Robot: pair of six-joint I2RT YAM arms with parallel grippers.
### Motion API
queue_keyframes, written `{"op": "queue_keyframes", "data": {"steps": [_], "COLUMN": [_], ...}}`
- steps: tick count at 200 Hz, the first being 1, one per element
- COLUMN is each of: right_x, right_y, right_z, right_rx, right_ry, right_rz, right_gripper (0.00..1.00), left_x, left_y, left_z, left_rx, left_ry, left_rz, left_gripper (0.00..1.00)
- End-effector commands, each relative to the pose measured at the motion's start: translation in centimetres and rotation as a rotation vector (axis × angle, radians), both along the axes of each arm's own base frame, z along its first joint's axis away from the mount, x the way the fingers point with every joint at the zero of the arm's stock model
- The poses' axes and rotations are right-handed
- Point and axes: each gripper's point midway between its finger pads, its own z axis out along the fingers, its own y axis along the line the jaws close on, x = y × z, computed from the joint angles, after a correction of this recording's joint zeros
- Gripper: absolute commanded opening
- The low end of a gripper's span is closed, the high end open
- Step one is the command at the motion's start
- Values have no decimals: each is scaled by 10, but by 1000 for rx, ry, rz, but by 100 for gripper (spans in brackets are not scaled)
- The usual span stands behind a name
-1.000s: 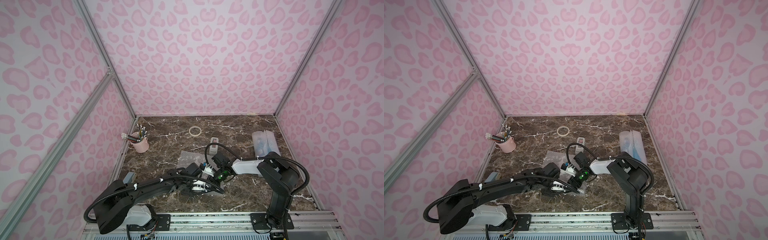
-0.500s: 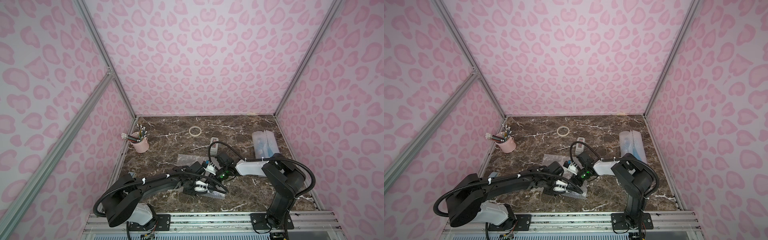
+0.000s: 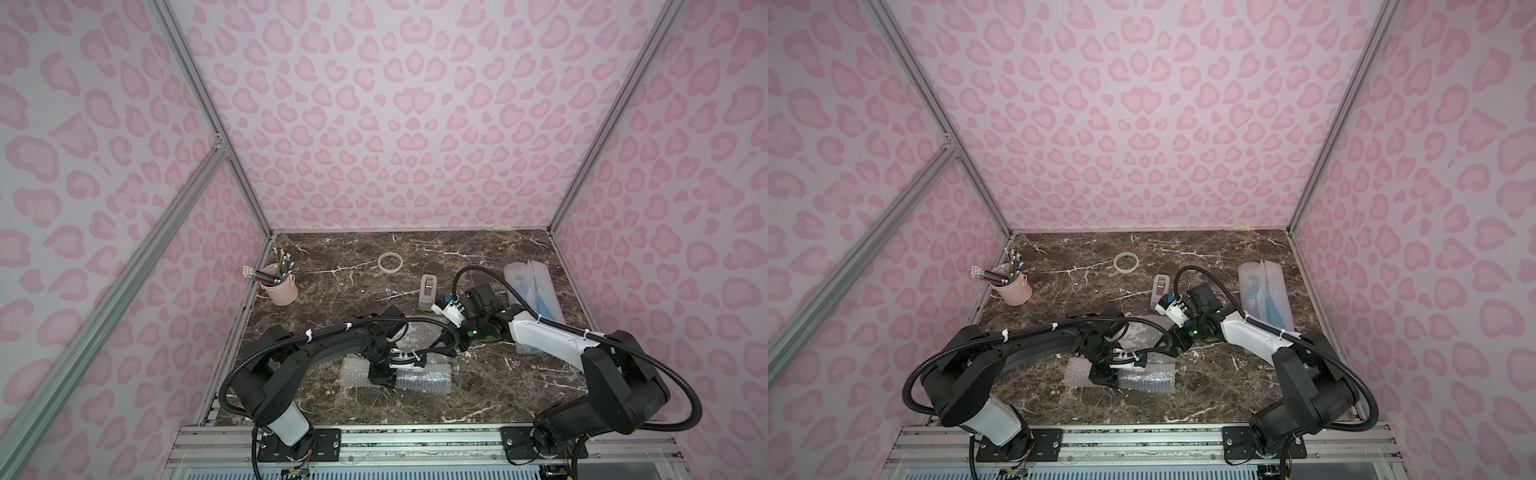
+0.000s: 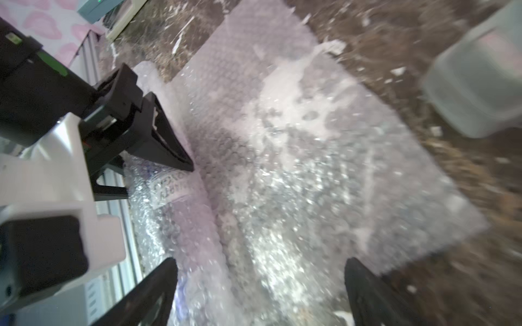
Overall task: Wrap wine bottles in bubble wrap
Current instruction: Wrap the wine bottle in bubble wrap.
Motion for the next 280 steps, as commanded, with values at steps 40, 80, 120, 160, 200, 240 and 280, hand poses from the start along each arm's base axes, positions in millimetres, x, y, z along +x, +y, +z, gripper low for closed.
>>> {"op": "queue_keyframes", "data": {"steps": [40,80,120,160,200,240,280], "right_x": [-40,-93,-124,-101,-99,-81,-82], "right_y": [3,23,44,74,90,87,80], "right_z": [64,69,22,12,-26,-53,-75], "right_rx": [5,79,-50,-185,-289,-418,-472], "right_ry": [-624,-766,-738,-915,-951,-974,-942], "right_rz": [104,244,432,484,591,587,621], "right_gripper": [95,96,93,85,83,80,76], "left_x": [-20,-12,-6,-4,-5,-6,-1], "left_y": [2,-3,-2,-3,-2,-1,-2], "left_z": [1,-6,-11,-12,-14,-12,-6], "left_rx": [65,108,110,117,126,126,118], "left_ry": [346,438,471,473,481,484,452], "left_rz": [122,199,264,265,267,274,271], "left_gripper": [49,50,49,49,50,50,50]}}
